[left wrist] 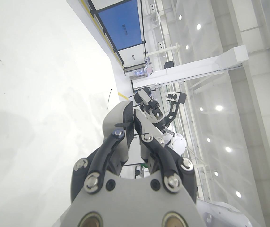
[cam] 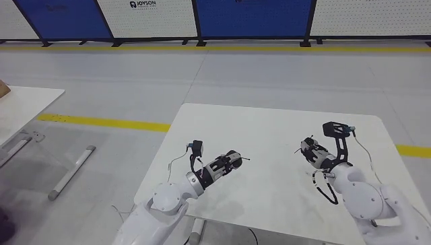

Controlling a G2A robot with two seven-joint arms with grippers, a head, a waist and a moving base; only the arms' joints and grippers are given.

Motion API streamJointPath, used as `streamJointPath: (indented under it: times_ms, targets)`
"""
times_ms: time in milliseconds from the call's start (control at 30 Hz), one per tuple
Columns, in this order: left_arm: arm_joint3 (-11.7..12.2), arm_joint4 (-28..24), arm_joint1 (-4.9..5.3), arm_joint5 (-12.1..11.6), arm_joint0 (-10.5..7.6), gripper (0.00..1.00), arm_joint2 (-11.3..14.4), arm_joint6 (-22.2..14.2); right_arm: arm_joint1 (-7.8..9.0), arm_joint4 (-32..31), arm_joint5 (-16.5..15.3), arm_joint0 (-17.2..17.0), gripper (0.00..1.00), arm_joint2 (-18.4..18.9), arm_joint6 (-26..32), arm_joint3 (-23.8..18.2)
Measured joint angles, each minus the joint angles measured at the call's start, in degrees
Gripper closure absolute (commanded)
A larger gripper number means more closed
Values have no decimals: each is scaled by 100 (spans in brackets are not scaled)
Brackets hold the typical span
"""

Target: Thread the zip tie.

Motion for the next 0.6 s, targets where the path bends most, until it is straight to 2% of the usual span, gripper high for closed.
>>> streamJointPath:
  times_ms: [167,300,467,600]
  targets:
    - [0,0,0,0,0,100,0,0,0,-17,-9,-7,100,-3,-16,1]
    - [0,0,0,0,0,100,0,0,-52,61,-26,-65,100,-58,-319,-20]
    - [0,0,0,0,0,100,0,0,-190,593,273,-216,100,-273,-966,-313]
    - [0,0,0,0,0,100,0,0,-241,666,377,-263,100,-357,-1187,-405]
